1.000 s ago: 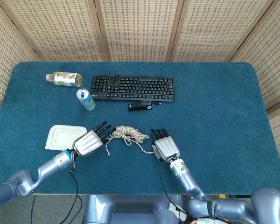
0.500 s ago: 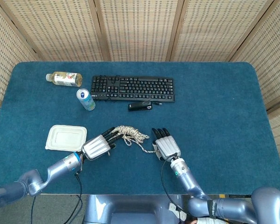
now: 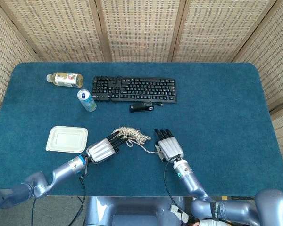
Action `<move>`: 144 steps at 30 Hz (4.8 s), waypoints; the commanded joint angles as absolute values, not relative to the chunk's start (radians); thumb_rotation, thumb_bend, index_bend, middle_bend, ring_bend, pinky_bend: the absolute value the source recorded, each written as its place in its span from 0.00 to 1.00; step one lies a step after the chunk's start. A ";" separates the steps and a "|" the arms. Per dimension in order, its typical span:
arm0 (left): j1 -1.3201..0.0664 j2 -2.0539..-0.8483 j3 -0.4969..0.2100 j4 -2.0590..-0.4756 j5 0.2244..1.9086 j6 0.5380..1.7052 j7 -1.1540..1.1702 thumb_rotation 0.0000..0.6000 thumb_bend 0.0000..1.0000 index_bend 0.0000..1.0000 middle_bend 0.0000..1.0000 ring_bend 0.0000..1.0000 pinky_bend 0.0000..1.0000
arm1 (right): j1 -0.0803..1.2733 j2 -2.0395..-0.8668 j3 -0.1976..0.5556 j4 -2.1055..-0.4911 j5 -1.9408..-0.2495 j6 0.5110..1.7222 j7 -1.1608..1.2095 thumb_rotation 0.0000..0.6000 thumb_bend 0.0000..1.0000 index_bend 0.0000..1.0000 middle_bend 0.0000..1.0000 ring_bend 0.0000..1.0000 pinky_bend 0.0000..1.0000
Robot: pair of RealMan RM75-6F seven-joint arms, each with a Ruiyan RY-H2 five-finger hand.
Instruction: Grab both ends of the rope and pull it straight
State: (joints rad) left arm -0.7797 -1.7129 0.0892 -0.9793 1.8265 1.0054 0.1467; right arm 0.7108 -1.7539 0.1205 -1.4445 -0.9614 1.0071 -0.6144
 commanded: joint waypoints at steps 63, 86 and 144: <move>-0.729 -1.551 0.046 -0.927 1.686 1.145 0.039 1.00 0.57 0.82 0.00 0.00 0.00 | 0.667 -1.606 0.135 -1.468 -0.966 1.088 -0.646 1.00 0.47 0.69 0.02 0.00 0.00; -0.659 -1.530 0.070 -0.759 1.663 1.179 -0.074 1.00 0.57 0.82 0.00 0.00 0.00 | 0.612 -1.485 0.126 -1.400 -0.944 1.075 -0.602 1.00 0.47 0.69 0.03 0.00 0.00; -0.069 -1.085 0.066 -1.672 1.467 1.699 0.037 1.00 0.00 0.00 0.00 0.00 0.00 | 0.191 -1.254 -0.057 -1.584 -1.629 1.661 -0.264 1.00 0.00 0.00 0.00 0.00 0.00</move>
State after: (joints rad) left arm -0.0756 -1.0854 0.0676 -1.6794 1.4623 1.6953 0.0447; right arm 0.1945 -1.2570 -0.0602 -1.5821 -1.6312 1.6612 -0.2682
